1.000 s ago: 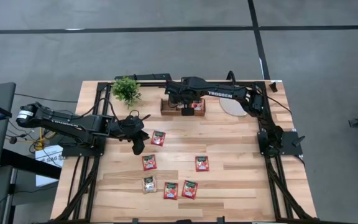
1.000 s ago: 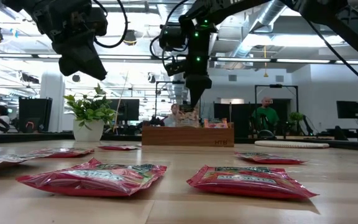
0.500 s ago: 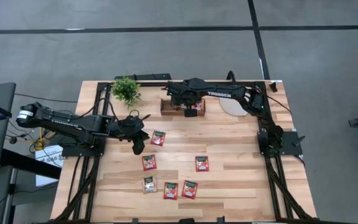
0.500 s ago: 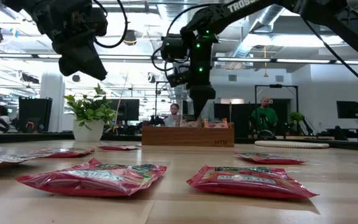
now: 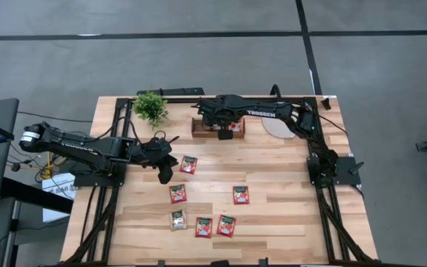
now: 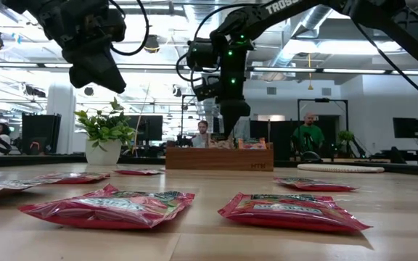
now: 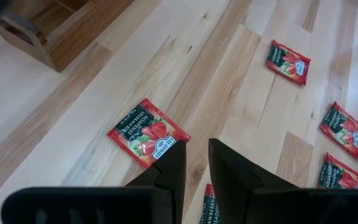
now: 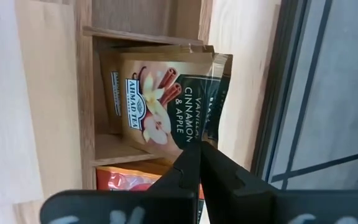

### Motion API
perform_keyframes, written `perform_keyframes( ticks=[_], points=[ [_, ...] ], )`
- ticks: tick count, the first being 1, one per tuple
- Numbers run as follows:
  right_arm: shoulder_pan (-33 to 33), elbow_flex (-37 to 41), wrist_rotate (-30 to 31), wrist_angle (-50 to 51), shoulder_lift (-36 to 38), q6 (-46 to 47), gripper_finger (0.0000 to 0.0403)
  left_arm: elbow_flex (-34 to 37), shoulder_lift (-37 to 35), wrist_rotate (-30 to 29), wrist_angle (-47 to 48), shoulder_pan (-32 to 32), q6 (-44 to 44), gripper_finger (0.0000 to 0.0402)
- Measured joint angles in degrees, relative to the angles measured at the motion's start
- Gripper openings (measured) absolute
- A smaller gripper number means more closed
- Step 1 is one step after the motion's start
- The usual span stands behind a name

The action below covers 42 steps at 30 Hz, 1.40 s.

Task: Pick & Place Tea
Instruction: Put the middle brown tea bag into the middle section of the wooden organizer, then put the brown tea bag into the middle section of the wooden organizer

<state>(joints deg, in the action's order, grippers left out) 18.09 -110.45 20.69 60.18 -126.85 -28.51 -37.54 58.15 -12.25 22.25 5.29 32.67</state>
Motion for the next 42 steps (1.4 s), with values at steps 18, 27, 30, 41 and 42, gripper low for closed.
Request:
perform_keyframes(
  ticks=[18, 27, 30, 41, 42],
  points=[
    [-0.26, 0.0, -0.95, 0.9, 0.94, 2.45, 0.0102, 0.0, 0.0, -0.58, -0.19, -0.01, 1.45, 0.006],
    [-3.93, -0.02, -3.65, 10.78, 12.63, 8.46, 0.0096, 0.0, 0.0, 2.56, 0.12, 0.08, 1.76, 0.006],
    [-5.17, 0.6, -9.53, 16.37, 17.25, 14.04, 0.0095, 0.0, -0.02, 3.66, 0.5, 0.97, 1.97, 0.006],
    [-17.23, 28.99, -14.78, 3.03, 41.76, 36.43, 0.0095, -0.02, 0.03, 7.12, 10.19, 10.2, 8.06, 0.006],
    [-18.95, 32.23, -14.77, -0.4, 44.12, 38.46, 0.0095, -0.03, 0.31, 7.39, 10.3, 11.25, 8.49, 0.006]
  ],
)
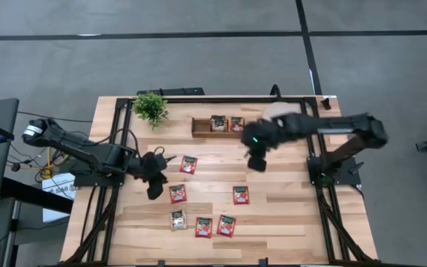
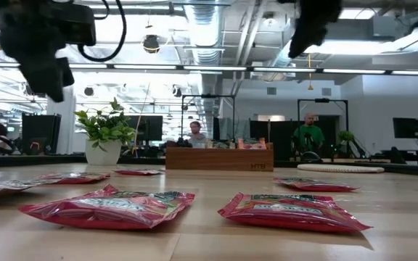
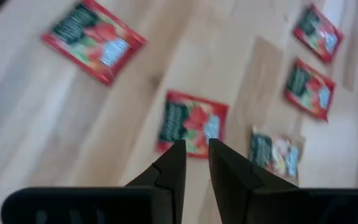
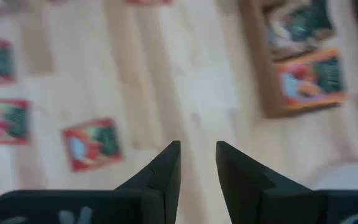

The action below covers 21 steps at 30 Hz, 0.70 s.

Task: Pick & Place Tea
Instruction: Put the brown tea bag into the middle section of the wooden organizer

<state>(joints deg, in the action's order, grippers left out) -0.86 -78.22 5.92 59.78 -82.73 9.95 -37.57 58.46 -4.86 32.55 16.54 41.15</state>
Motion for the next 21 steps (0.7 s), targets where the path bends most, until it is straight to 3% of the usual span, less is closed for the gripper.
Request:
perform_keyframes(
  ticks=[4, 9, 15, 21],
  points=[
    [-6.49, 11.42, 1.85, -11.93, 7.8, 8.14, 0.0095, -0.01, 2.92, 1.25, -1.93, 3.66, 0.73, 0.006],
    [-12.24, 20.33, 5.67, -15.47, 14.45, 17.66, 0.0095, -0.03, 11.68, 4.59, -11.62, 6.5, 0.72, 0.006],
    [-17.05, 24.0, 6.71, -15.93, 18.48, 23.17, 0.0095, -2.54, 22.02, 6.88, -16.4, 6.77, 3.45, 0.006],
    [-20.83, 24.38, 9.06, -15.43, 19.05, 23.31, 0.0095, -10.4, 31.77, 9.14, -16.66, 9.11, 3.32, 0.006]
  ],
)
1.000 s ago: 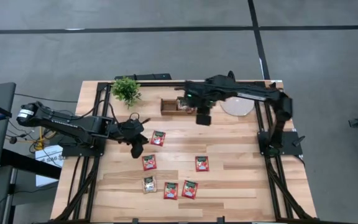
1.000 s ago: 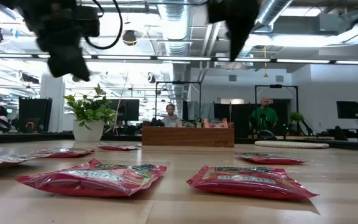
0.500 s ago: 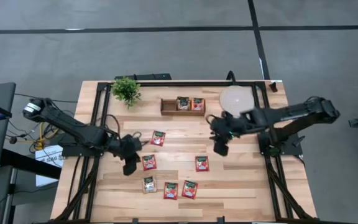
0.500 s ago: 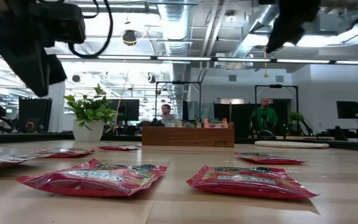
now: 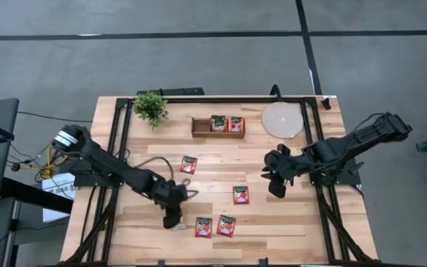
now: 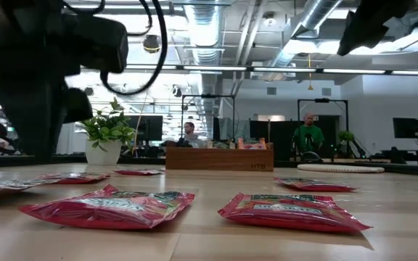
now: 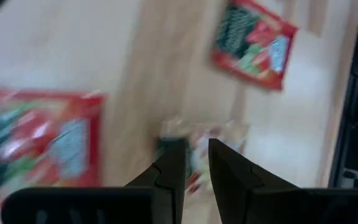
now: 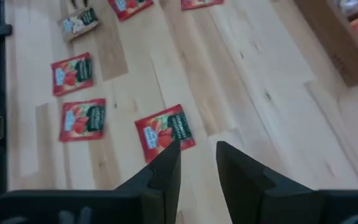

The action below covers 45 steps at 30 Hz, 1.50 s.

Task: Pick & Place Tea
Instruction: Put the brown tea bag into the middle section of the wooden organizer

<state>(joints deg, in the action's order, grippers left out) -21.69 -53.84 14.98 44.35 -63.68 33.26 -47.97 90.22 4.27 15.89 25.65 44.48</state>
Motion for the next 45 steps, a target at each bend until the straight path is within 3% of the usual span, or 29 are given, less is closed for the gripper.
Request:
perform_keyframes(
  ticks=[8, 17, 26, 45],
  points=[
    [-3.59, 0.0, 3.59, -0.26, -0.04, -2.63, 0.0094, -10.23, 11.23, -4.04, 11.95, 2.51, 3.53, 0.006],
    [-6.11, 0.0, 3.8, -0.21, -0.04, -3.3, 0.0094, -17.35, 12.16, -9.23, 17.98, 2.88, 5.25, 0.006],
    [-7.96, 0.0, 6.41, -0.23, -0.04, -3.34, 0.0094, -17.61, 12.1, -9.55, 24.88, 2.97, 4.98, 0.006],
    [-7.9, -0.04, 7.7, -1.17, -0.04, -3.32, 0.0094, -17.13, 18.81, -4.66, 22.94, 2.97, 2.2, 0.0058]
  ],
)
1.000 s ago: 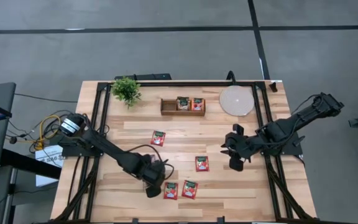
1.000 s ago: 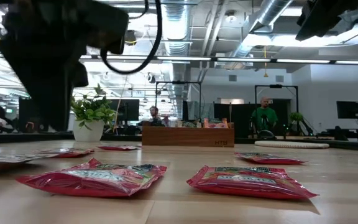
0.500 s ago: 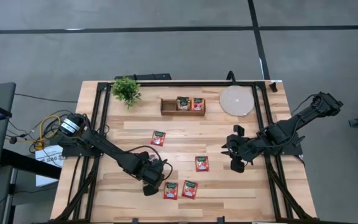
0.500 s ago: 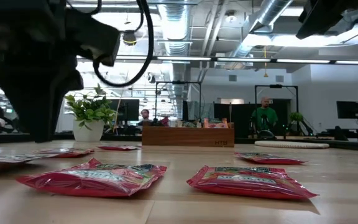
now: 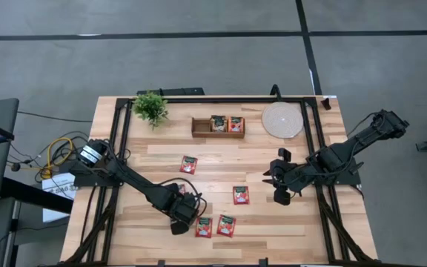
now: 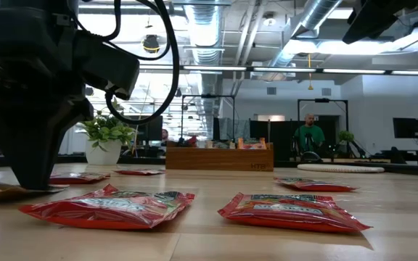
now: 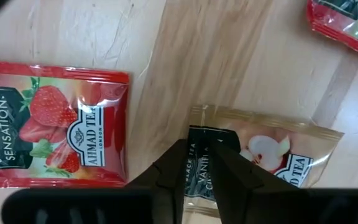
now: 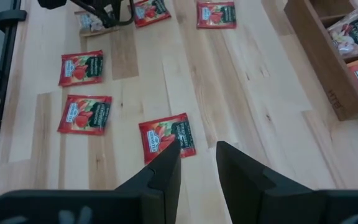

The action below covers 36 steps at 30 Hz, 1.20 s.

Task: Pick & Place Tea
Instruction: Put the brown tea bag into the middle section of the wooden organizer

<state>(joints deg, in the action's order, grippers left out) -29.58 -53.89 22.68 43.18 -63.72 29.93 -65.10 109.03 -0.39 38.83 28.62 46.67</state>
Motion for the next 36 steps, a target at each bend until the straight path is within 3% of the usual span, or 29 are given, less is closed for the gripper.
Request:
perform_keyframes(
  ticks=[8, 20, 30, 36],
  points=[
    [0.0, 0.0, -0.02, -0.42, 0.0, 0.0, 0.0095, -0.71, 0.07, -0.95, 0.4, -0.04, 0.97, 0.0005],
    [0.0, 0.0, -0.07, -0.39, 0.0, 0.0, 0.0095, -8.3, -0.26, -2.91, 6.99, 1.05, 0.59, 0.0],
    [0.07, 0.0, -0.07, -0.48, 0.0, -0.44, 0.0095, -17.5, -4.13, -9.74, 18.3, 2.69, 3.18, 0.0],
    [0.71, 0.0, -0.64, -4.96, -0.39, -2.11, 0.0095, -25.73, -4.37, -22.16, 19.86, 2.02, -0.26, 0.0]
  ],
)
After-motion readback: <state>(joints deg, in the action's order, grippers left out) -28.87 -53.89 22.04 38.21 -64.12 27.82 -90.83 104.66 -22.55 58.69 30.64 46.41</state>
